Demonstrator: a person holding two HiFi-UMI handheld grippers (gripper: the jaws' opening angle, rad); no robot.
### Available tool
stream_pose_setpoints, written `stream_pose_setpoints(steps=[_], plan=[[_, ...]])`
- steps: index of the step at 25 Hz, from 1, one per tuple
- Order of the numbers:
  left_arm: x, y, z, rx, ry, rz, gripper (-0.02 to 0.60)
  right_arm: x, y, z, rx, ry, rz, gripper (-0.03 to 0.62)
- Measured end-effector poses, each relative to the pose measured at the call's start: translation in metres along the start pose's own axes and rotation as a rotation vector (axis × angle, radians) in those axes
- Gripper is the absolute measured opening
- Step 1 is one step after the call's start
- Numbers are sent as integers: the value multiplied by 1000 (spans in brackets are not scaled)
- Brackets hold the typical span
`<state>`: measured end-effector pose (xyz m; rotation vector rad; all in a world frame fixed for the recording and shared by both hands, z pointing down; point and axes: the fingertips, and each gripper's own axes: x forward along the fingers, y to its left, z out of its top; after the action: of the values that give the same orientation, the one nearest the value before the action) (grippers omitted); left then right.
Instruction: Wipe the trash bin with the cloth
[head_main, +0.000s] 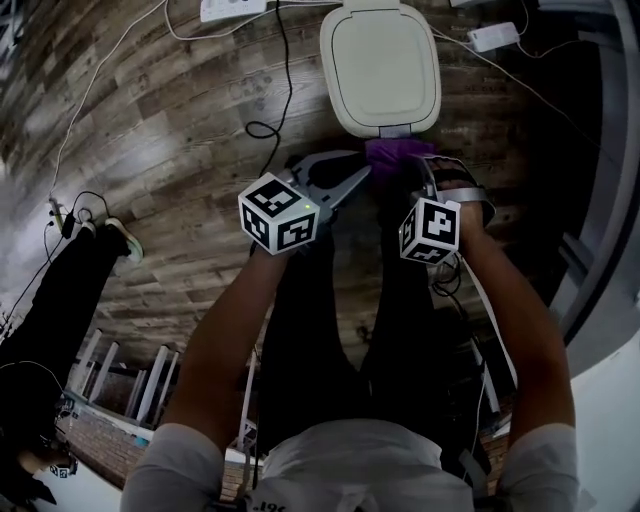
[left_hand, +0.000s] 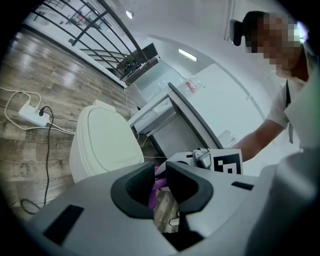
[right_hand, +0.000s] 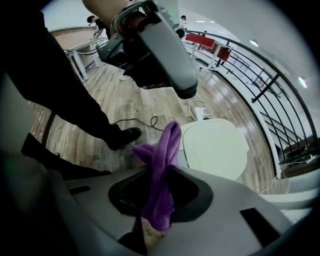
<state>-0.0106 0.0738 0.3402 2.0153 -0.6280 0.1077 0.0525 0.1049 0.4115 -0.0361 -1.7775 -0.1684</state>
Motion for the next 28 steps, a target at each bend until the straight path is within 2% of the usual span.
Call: stream_pose_setpoints(steps=[11, 18, 21, 24, 28], plan=[[43, -36, -1, 45, 56, -30, 61, -35, -6, -43, 379, -166, -45, 91], [66, -58, 14, 87, 30, -42, 61, -59, -24, -74, 610, -278, -119, 91], [77, -70, 18, 107, 8, -32, 9, -70, -37, -89, 687, -338, -153, 91], [88, -76, 21, 124, -18, -12, 6, -72, -54, -102, 766, -394, -180, 91], [97, -74, 23, 165, -54, 63, 8, -60, -75, -115, 864, -474, -167, 91]])
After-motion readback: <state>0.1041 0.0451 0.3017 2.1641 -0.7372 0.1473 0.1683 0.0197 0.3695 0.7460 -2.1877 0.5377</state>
